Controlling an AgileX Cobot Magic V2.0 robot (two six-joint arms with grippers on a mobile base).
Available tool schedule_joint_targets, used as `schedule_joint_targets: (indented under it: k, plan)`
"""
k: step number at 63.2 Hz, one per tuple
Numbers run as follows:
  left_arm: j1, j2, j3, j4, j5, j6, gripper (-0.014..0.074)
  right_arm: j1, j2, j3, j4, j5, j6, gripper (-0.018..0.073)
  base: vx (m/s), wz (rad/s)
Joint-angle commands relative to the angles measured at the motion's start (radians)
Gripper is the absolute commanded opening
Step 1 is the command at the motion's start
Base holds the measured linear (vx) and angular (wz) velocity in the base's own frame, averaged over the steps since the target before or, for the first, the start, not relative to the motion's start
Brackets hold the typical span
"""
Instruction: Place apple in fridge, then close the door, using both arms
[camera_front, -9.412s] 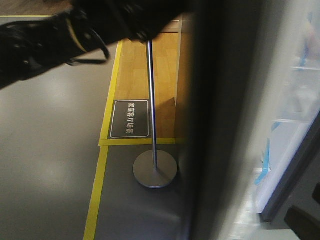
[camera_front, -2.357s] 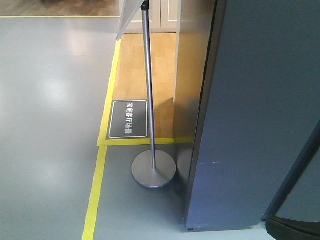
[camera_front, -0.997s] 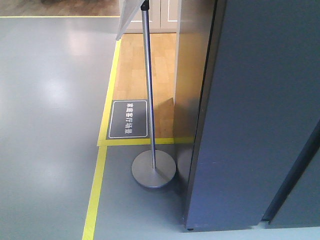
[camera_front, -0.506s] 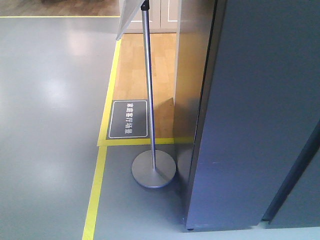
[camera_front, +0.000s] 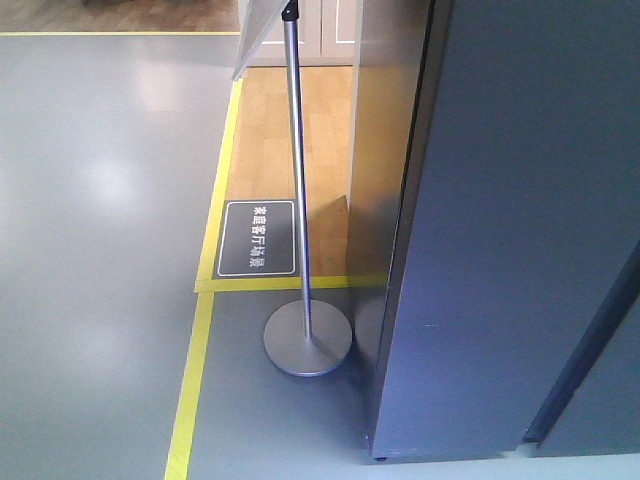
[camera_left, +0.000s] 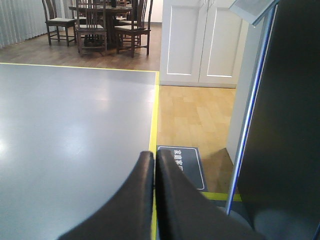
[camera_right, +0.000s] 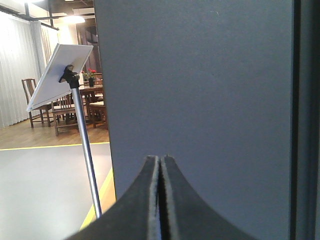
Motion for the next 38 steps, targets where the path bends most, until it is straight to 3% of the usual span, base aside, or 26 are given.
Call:
schedule_joint_targets:
  k: [1,38]
  plan:
    - [-0.001,-0.016,0.028,-0.002,-0.07,-0.008,-0.0008,-0.004,-0.016,0.015,-0.006,-0.07,-0.001,-0.0006,0.0,0.0]
    - [-0.001,-0.016,0.028,-0.002,-0.07,-0.008,-0.0008,-0.004,-0.016,0.015,-0.006,-0.07,-0.001,-0.0006,0.0,0.0]
